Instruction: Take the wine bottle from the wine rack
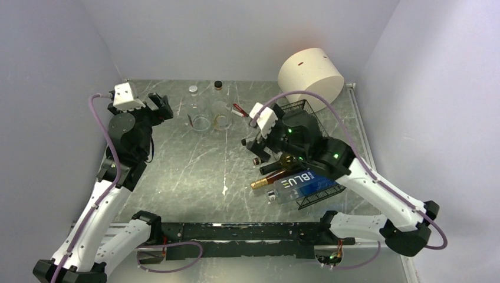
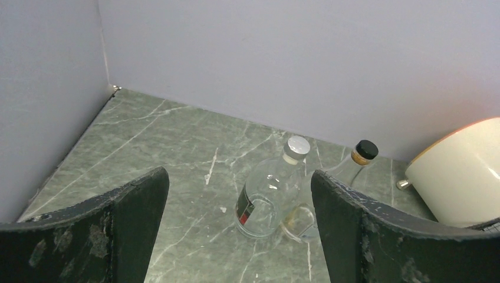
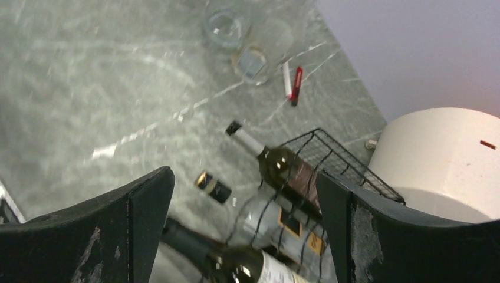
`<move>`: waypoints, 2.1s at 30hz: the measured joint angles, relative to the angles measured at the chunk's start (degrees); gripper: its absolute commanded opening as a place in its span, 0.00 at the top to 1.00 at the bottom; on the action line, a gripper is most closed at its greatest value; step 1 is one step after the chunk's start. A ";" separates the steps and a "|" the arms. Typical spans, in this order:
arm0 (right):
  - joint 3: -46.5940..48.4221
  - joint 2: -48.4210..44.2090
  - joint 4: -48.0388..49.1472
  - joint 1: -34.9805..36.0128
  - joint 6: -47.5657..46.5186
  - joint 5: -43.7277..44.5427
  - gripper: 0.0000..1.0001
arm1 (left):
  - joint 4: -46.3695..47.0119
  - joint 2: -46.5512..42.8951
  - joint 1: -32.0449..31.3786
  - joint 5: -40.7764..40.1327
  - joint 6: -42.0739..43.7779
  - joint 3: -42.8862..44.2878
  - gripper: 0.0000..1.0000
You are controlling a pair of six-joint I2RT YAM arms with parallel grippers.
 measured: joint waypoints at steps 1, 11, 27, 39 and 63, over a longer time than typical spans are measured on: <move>1.03 -0.92 -4.13 0.00 -1.79 -1.38 0.05 | 0.00 0.04 0.02 0.35 -0.07 0.00 0.06; 0.52 -1.49 -23.71 0.00 -19.85 -7.19 0.04 | -0.33 1.40 0.07 0.83 -0.13 0.13 0.06; -0.81 14.29 -31.06 0.00 -31.87 -6.29 0.13 | -0.70 0.90 0.07 5.22 -1.49 1.01 0.06; -1.68 19.69 -29.18 0.00 -33.18 -5.16 0.24 | -0.70 0.85 0.07 5.88 -2.08 1.01 0.06; -4.59 18.56 -26.03 -1.20 -35.95 -1.20 0.85 | -0.74 1.99 0.07 5.88 -2.12 1.03 0.06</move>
